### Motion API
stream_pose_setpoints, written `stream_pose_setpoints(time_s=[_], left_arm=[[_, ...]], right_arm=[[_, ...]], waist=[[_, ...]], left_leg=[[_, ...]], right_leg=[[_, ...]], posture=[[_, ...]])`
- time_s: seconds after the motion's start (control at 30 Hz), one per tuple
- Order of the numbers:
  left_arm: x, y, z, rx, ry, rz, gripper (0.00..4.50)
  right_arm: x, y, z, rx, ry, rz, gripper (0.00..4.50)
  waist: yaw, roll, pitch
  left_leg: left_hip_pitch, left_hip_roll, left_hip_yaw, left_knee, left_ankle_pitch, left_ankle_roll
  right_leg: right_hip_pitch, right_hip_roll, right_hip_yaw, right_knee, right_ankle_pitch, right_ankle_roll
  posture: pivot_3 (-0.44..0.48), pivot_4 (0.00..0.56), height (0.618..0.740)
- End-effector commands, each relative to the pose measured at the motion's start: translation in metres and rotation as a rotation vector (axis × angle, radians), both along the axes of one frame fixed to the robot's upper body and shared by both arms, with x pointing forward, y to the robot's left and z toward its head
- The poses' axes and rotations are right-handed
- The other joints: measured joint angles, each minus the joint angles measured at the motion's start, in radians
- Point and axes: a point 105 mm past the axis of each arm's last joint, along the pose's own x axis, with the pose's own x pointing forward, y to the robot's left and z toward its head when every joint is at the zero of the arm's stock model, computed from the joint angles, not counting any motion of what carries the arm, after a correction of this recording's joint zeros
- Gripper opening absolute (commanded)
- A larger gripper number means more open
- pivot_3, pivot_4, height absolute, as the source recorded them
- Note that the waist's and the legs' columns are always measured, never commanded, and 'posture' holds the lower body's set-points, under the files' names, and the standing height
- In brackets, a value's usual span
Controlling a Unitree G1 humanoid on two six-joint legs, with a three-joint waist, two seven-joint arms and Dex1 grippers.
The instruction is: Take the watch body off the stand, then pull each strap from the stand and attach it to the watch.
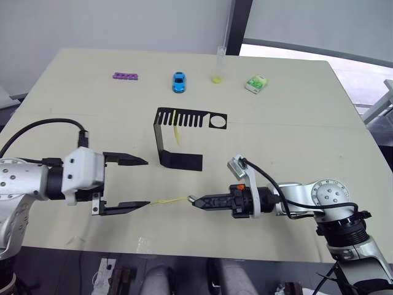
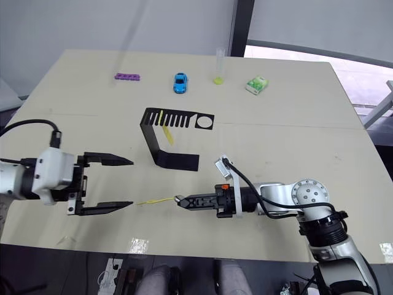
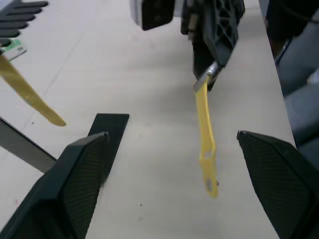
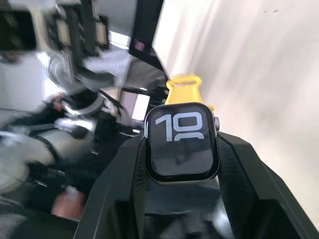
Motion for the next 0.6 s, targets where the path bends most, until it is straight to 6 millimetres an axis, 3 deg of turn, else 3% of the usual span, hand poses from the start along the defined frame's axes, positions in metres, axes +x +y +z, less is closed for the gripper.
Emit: stream_pose_setpoints(time_s=[0.03, 0.13, 0.23, 0.37, 0.6], left_arm=[[-0.005, 0.007, 0.015, -0.089, -0.031, 0.03, 4.5], [-0.008, 0.024, 0.016, -0.106, -0.022, 0.072, 4.5], [-0.012, 0.031, 0.01, -0.099, 0.038, 0.076, 4.5], [-0.016, 0.038, 0.0, -0.078, 0.095, 0.075, 4.5], [-0.031, 0.032, -0.01, -0.054, 0.164, 0.039, 4.5]], right_arm=[[-0.003, 0.006, 0.017, -0.015, -0.318, 0.093, 1.5], [0.006, 0.018, 0.016, -0.069, -0.807, 0.244, 1.5], [0.02, 0.031, 0.017, -0.048, -1.007, 0.286, 1.5], [0.026, 0.051, 0.012, -0.058, -1.143, 0.361, 1.5], [0.029, 0.055, -0.027, -0.137, -1.077, 0.38, 1.5]], waist=[[-0.001, 0.0, 0.0], [-0.004, 0.001, 0.001], [-0.002, 0.0, 0.0], [-0.003, 0.0, 0.0], [0.0, -0.001, 0.0]], left_leg=[[0.0, 0.0, 0.0, 0.0, 0.0, 0.0], [0.001, 0.0, -0.001, 0.0, 0.0, -0.001], [0.001, 0.0, 0.0, 0.0, 0.0, -0.001], [0.001, 0.0, 0.001, 0.001, 0.0, -0.001], [0.001, -0.001, 0.001, 0.001, 0.0, -0.001]], right_leg=[[0.0, 0.0, 0.0, 0.0, 0.0, 0.0], [0.0, 0.001, -0.001, 0.0, 0.0, 0.0], [0.0, 0.002, -0.001, 0.0, 0.0, 0.0], [0.0, 0.001, 0.0, 0.001, 0.0, 0.0], [0.0, -0.001, -0.002, 0.001, 0.0, -0.001]], posture=[[0.0, 0.15, 0.74], [0.0, 0.15, 0.74], [0.0, 0.15, 0.74], [0.0, 0.15, 0.74], [0.0, 0.15, 0.74]])
